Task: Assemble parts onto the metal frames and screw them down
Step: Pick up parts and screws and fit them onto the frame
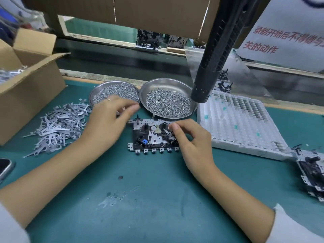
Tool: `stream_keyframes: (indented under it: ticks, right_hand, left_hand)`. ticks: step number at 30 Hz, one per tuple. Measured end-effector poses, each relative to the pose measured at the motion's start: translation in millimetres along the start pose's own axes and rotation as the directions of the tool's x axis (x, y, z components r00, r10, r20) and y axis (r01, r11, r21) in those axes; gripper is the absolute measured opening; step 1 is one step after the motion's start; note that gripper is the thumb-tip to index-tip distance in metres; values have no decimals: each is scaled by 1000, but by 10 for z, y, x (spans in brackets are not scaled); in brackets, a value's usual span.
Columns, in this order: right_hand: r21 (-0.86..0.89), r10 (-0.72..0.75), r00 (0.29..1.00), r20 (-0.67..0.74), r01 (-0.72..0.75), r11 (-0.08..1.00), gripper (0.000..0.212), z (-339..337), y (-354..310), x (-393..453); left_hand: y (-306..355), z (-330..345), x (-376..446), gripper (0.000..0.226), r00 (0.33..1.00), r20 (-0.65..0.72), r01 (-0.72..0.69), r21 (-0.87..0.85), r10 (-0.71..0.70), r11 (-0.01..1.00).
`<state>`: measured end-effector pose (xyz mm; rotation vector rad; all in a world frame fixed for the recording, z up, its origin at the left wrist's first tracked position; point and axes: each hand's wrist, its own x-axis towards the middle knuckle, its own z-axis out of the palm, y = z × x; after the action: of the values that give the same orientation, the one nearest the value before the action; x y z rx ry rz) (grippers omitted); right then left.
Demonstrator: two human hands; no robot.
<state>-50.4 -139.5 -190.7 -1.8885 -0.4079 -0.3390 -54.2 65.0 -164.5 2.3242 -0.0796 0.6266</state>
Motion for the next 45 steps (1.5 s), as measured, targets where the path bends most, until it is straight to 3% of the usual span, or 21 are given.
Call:
stream_keyframes:
  ticks: [1,3,5,7,11,16,22,26,29,32,34,38,45]
  right_hand:
    - [-3,-5,1000,4,5,1000,13,5,-3,-2]
    - [-8,-9,1000,6,10,1000,13,11,-4,-3]
    - [-6,-13,1000,7,13,1000,13,11,1,-3]
    - [-6,-11,1000,9,11,1000,13,10,9,-5]
    - [4,-1,1000,18,1,1000,13,5,14,-2]
    - [-8,-11,1000,23,11,1000,13,5,23,9]
    - [-29,-68,997,20,69,997,12,-1,14,28]
    - [-186,-189,982,31,191,964,13,-33,-77,291]
    - [-442,-35,982,187,116,890,33,-29,-123,703]
    - [-707,324,870,372,39,706,58,61,-128,990]
    - [-780,427,818,386,41,625,56,126,-138,1087]
    - [-799,419,850,321,5,601,38,199,-146,1162]
    - [-757,402,881,248,-83,648,19,195,-94,1149]
  left_hand:
    - [-83,-30,97,22,999,-33,17,134,-12,991]
    - [-233,-63,270,34,992,30,104,403,-126,909]
    - [-302,-51,376,38,955,114,185,497,-275,848]
    - [-305,-33,433,29,934,125,247,451,-335,858]
    - [-293,-42,426,13,959,18,252,409,-284,877]
    - [-322,-62,338,18,983,-61,186,365,-175,912]
    - [-320,-26,270,16,986,-149,97,146,-75,985]
    - [-265,37,225,19,974,-204,103,21,-97,994]
    - [-201,77,186,12,966,-231,105,-65,-117,992]
    - [-159,96,137,11,960,-247,102,-131,-132,986]
    - [-122,118,98,13,958,-259,80,-171,-123,982]
    - [-16,158,42,15,961,-265,11,-246,-78,969]
    - [66,193,-19,13,963,-269,-61,-222,-1,973]
